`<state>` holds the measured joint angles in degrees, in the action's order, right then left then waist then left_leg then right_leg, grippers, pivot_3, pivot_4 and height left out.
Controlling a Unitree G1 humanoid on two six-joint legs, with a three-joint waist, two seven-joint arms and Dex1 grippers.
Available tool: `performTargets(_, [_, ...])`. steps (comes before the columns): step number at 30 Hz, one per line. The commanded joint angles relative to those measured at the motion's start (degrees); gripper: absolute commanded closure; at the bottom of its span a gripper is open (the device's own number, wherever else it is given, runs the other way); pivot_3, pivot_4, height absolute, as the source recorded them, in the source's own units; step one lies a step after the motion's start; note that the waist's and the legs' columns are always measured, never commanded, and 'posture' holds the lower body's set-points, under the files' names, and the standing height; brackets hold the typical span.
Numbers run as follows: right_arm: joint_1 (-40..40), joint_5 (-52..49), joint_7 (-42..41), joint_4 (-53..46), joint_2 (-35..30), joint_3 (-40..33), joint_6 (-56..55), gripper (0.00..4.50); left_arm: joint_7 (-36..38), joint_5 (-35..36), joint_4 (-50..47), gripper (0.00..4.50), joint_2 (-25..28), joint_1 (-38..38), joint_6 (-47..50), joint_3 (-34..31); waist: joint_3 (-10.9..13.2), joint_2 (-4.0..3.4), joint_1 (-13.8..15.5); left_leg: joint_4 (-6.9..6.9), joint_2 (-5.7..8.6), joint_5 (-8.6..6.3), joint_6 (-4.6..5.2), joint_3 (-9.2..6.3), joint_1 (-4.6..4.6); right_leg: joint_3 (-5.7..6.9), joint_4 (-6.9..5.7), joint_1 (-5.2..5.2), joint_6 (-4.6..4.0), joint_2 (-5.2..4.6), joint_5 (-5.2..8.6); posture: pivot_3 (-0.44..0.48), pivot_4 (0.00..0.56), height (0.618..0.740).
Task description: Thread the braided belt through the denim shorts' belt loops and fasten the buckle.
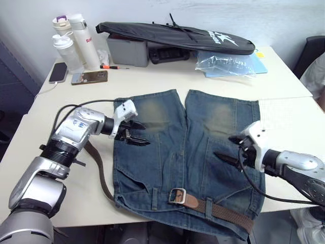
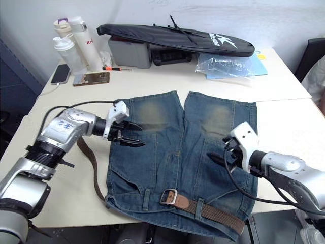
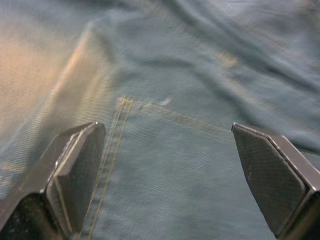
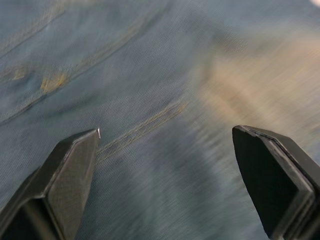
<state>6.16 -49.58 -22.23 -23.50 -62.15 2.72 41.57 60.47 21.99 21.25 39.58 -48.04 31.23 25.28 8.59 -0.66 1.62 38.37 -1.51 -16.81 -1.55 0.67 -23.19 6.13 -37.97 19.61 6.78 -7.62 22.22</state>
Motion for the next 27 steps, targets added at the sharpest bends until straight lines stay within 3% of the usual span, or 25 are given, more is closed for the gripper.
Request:
performTargets(1, [3.4, -0.3, 1.8, 3.2, 2.5, 0.7, 10.8, 0.0, -3.0, -5.1, -0.6, 0.06, -2.3, 1.3, 0.2, -0.5, 0.0, 0.07, 0.0, -0.04, 0.01, 0.03, 0.02, 0.0, 0.02, 0.03, 0.04, -0.05, 0.06, 0.0, -0.03, 0.0, 0.15, 0.652])
performTargets(6, [4.5, 9.1, -0.6, 4.1, 2.5, 6.9, 13.9, 0.0, -2.8, -11.9, -5.0, 0.06, -3.2, 5.1, 0.2, 2.6, -0.3, 0.31, 0.0, -0.03, 0.07, 0.17, -0.05, 0.01, 0.13, 0.0, 0.18, -0.17, 0.19, -0.05, -0.1, 0.0, 0.15, 0.652])
performTargets(8, [4.1, 11.4, -1.8, 4.3, 2.9, 8.6, 14.5, 0.0, -2.6, -14.2, -6.2, 0.58, -3.2, 6.5, 0.3, 3.4, -0.5, 0.34, 0.1, -0.02, 0.05, 0.18, -0.04, 0.0, 0.19, -0.05, 0.24, -0.23, 0.22, -0.08, -0.12, 0.0, 0.15, 0.652])
performTargets(12, [5.3, 15.3, -3.6, 4.6, 4.7, 11.3, 14.3, 1.17, -1.6, -15.9, -7.7, 2.01, -3.8, 8.8, 0.4, 3.3, -1.3, 0.66, -0.1, -0.08, -0.04, 0.16, -0.04, 0.02, 0.27, -0.09, 0.29, -0.28, 0.23, -0.09, -0.12, 0.0, 0.15, 0.652])
performTargets(17, [7.8, 18.6, -6.4, 4.3, 6.7, 11.6, 14.3, 3.49, -0.8, -16.9, -8.7, 4.24, -4.5, 9.8, 0.6, 1.5, -1.5, 0.76, -0.1, -0.11, -0.1, 0.13, -0.04, 0.07, 0.55, -0.14, 0.37, -0.55, 0.22, -0.09, -0.12, 0.0, 0.15, 0.652])
performTargets(18, [8.1, 18.3, -7.1, 4.1, 7.2, 11.2, 14.8, 4.03, -0.8, -16.9, -8.8, 4.5, -4.6, 9.8, 0.7, 1.0, -1.5, 0.77, -0.1, -0.13, -0.13, 0.09, 0.0, 0.07, 0.71, -0.14, 0.45, -0.72, 0.22, -0.08, -0.11, 0.0, 0.15, 0.652])
performTargets(19, [8.5, 18.0, -7.9, 3.7, 7.6, 10.8, 15.3, 4.43, -0.9, -16.7, -8.8, 4.5, -4.7, 9.8, 1.1, 0.4, -1.5, 0.77, -0.1, -0.17, -0.16, 0.01, 0.11, 0.07, 0.87, -0.12, 0.53, -0.91, 0.21, -0.07, -0.11, 0.0, 0.15, 0.652])
performTargets(27, [17.3, 18.3, -14.9, 2.2, 7.9, 5.7, 12.0, 4.48, -1.7, -15.3, -7.4, 4.5, -4.9, 8.1, 1.8, -6.7, -0.7, 0.18, -0.3, -0.2, -0.17, 0.03, 0.03, 0.07, 0.82, -0.15, 0.58, -0.83, 0.2, -0.1, -0.11, 0.0, 0.15, 0.652])
